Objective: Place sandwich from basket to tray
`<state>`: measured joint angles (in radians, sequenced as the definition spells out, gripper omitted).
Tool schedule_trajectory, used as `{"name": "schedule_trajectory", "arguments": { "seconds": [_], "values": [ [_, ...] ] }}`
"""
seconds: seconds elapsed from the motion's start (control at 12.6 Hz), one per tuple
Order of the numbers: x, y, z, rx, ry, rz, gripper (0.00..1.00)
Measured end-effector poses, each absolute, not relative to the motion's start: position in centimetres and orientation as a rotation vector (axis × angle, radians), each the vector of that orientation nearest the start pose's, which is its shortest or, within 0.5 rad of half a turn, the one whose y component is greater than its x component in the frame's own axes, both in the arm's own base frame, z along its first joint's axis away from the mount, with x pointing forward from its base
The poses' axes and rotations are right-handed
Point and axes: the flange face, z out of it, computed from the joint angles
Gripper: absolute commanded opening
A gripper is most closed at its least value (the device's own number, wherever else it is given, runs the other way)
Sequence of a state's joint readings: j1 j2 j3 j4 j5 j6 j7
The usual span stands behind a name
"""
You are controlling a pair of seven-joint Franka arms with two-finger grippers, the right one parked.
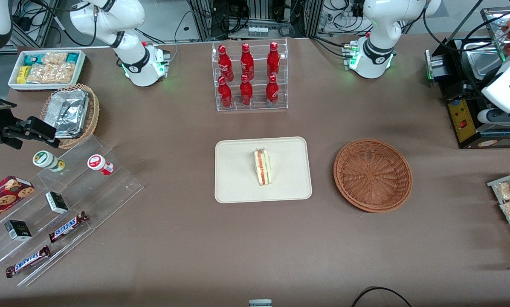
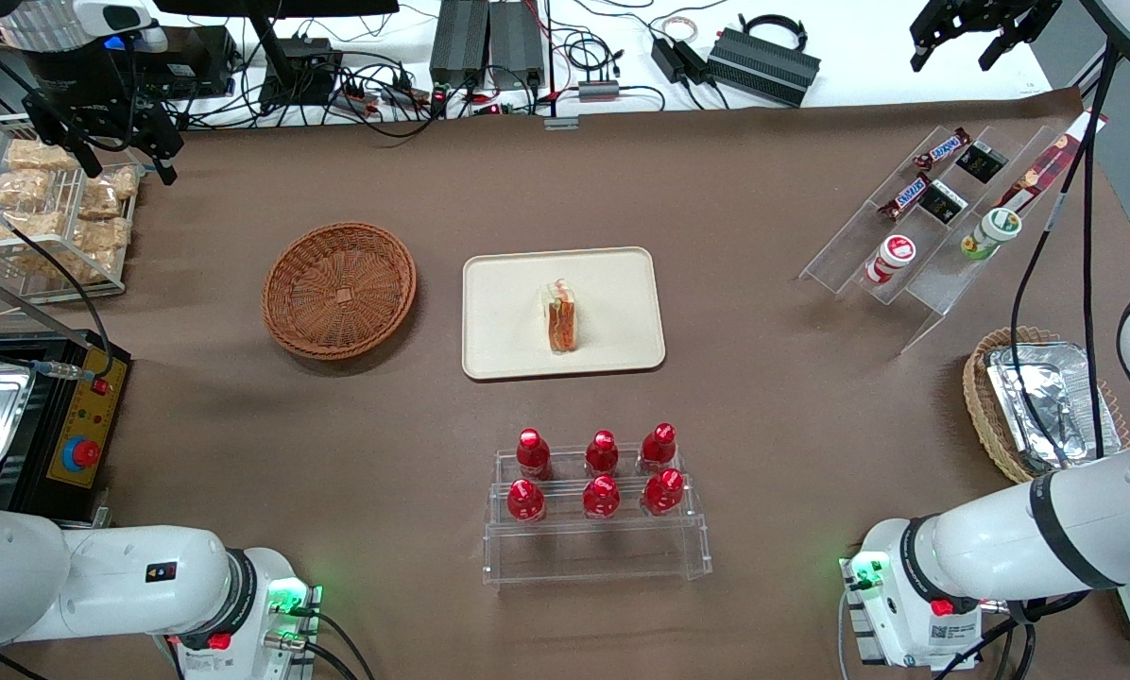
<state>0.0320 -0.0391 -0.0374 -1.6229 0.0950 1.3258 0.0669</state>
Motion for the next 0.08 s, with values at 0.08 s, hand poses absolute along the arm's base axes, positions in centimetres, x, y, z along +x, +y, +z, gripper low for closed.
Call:
{"name": "schedule_trajectory", "arguments": {
  "seconds": [0.08],
  "values": [
    [51.31,0.96,60.55,-3.051,0.086,0.394,1.0]
  ]
}}
